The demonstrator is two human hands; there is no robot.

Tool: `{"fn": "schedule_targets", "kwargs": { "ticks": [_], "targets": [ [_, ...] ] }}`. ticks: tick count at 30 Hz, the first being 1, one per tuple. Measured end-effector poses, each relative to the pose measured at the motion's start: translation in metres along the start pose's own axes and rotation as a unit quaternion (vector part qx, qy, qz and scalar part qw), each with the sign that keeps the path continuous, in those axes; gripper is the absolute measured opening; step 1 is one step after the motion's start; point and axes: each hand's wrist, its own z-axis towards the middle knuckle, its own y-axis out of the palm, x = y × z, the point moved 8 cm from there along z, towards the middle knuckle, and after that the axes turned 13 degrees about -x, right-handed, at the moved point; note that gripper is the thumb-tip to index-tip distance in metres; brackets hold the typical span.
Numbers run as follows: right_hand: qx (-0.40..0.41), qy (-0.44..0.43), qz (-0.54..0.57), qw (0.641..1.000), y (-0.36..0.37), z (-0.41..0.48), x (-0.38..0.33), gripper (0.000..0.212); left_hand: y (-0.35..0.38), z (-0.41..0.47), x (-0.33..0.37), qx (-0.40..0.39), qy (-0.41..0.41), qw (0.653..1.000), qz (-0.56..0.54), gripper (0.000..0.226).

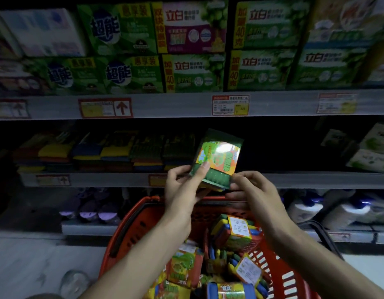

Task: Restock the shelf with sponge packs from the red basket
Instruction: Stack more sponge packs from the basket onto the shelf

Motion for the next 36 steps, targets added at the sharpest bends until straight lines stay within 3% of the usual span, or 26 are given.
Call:
{"fn": "schedule_targets", "kwargs": {
  "ticks": [4, 9, 12, 24, 29, 36],
  "targets": [
    [0.014, -0.012, 0.016, 1.000, -0.001, -0.004, -0.002, 0.013, 0.003, 0.010, -0.005, 0.031, 0.043, 0.999, 0.006, 0.070],
    [0.021, -0.085, -0.048, 0.995, 0.007, 0.005, -0.011, 0.030, 0.012, 0.021, -0.008, 0.045, 0.080, 0.993, 0.078, 0.043],
    [0.034, -0.114, -0.126, 0.985, 0.011, 0.015, -0.010, 0.045, 0.013, 0.027, -0.005, 0.082, 0.087, 0.980, 0.157, 0.044],
    [0.025, -0.088, -0.192, 0.977, 0.010, 0.039, 0.005, 0.076, 0.014, 0.043, -0.021, 0.089, 0.096, 0.984, 0.117, 0.009],
    [0.015, -0.086, -0.173, 0.981, 0.007, 0.046, 0.002, 0.045, 0.013, 0.044, -0.024, 0.080, 0.070, 0.973, 0.206, 0.022],
    [-0.002, -0.060, -0.156, 0.986, 0.000, 0.064, -0.003, 0.045, 0.014, 0.041, -0.019, 0.078, 0.061, 0.962, 0.253, 0.040]
  ]
}}
